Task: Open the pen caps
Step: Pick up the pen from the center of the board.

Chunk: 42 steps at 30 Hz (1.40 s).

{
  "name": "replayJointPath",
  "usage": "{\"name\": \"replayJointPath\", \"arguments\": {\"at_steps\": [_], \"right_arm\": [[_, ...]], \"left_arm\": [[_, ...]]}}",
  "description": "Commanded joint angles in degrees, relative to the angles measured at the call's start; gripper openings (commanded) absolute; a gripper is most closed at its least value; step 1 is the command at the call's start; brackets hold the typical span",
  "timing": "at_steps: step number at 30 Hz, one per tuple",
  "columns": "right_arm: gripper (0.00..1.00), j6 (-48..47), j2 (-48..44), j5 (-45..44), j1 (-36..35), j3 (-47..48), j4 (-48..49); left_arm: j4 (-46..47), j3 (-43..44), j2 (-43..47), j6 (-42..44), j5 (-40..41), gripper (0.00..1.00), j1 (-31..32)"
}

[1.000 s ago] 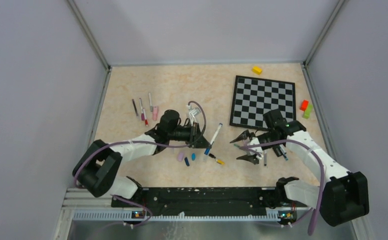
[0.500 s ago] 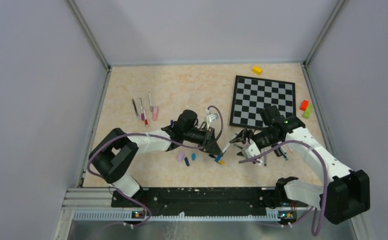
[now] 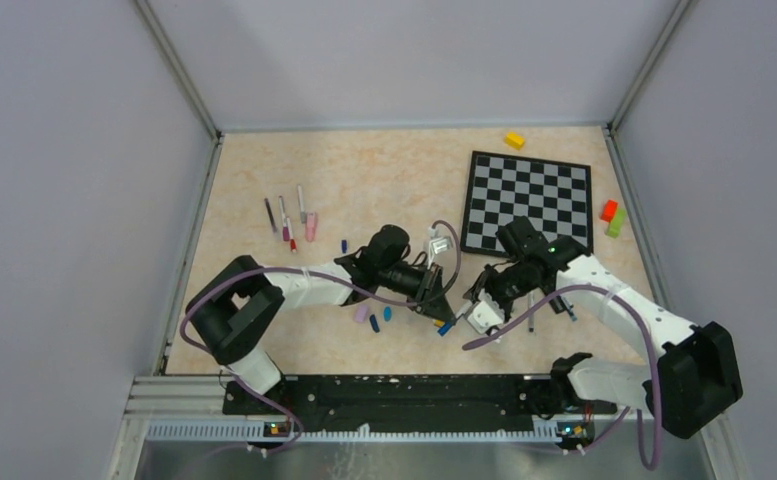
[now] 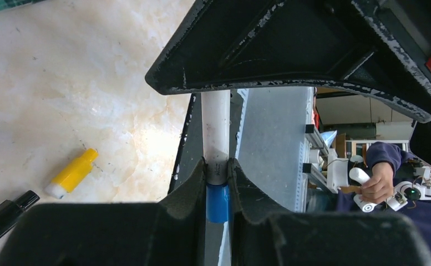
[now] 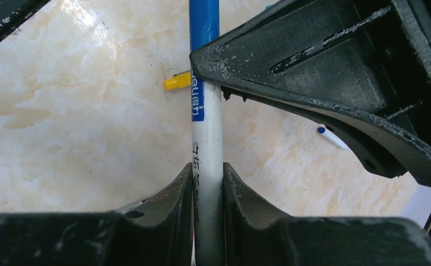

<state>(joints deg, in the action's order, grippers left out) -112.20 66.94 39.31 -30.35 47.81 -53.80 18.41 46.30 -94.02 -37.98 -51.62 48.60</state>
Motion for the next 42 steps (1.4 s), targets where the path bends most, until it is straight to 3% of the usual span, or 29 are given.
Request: {"name": "replayJointPath", "arguments": {"at_steps": [1,2,6,8,14,15,16,20,26,30,42], "right_arm": [[0.1,1.43,-0.09,-0.37,-1.03,-0.03,0.61],[0.0,1.68,-0.39,0.36,-1.03,0.07,0.25],[0.0,3.78,-1.67,3.74,-0.99,-0.15,-2.1],[0.0,7.87,-2.5,5.97,-0.49,-0.34,-1.98],[0.0,24.83,-5.39,20.05,7.78,-1.32,2.97],[0.0,30.51,-5.76,22.48,8.85,-1.58,5.41],[0.0,38.36,-6.04,23.51,9.45,-1.66,8.83],[0.0,67.05,-6.04,24.13,10.96,-2.38,24.53],[0.0,90.42,-5.4,29.83,11.65,-7.24,41.81],[0.0,97.55,-4.81,31.35,11.63,-9.26,49.91],[0.0,103.26,-4.43,31.62,11.05,-11.76,57.41]], "left_arm": [[1.83,1.71,0.35,0.01,0.1,0.02,0.36],[1.49,1.71,0.92,0.09,1.12,0.05,0.37],[-1.82,1.73,5.68,1.97,7.42,0.24,0.27],[-6.06,1.63,10.62,5.39,15.39,0.35,0.27],[0.78,-8.32,31.66,8.81,33.06,0.87,0.27],[3.24,-11.01,34.71,7.83,35.65,0.96,0.28],[5.98,-13.88,37.41,6.53,38.01,0.98,0.27],[15.58,-23.27,46.06,-0.31,43.68,0.99,0.18],[22.4,-26.64,47.32,-10.32,47.86,0.99,0.09],[28.9,-27.58,44.46,-12.67,48.2,0.98,0.18],[36.69,-22.3,30.88,-15.83,48.21,0.83,1.5]]}}
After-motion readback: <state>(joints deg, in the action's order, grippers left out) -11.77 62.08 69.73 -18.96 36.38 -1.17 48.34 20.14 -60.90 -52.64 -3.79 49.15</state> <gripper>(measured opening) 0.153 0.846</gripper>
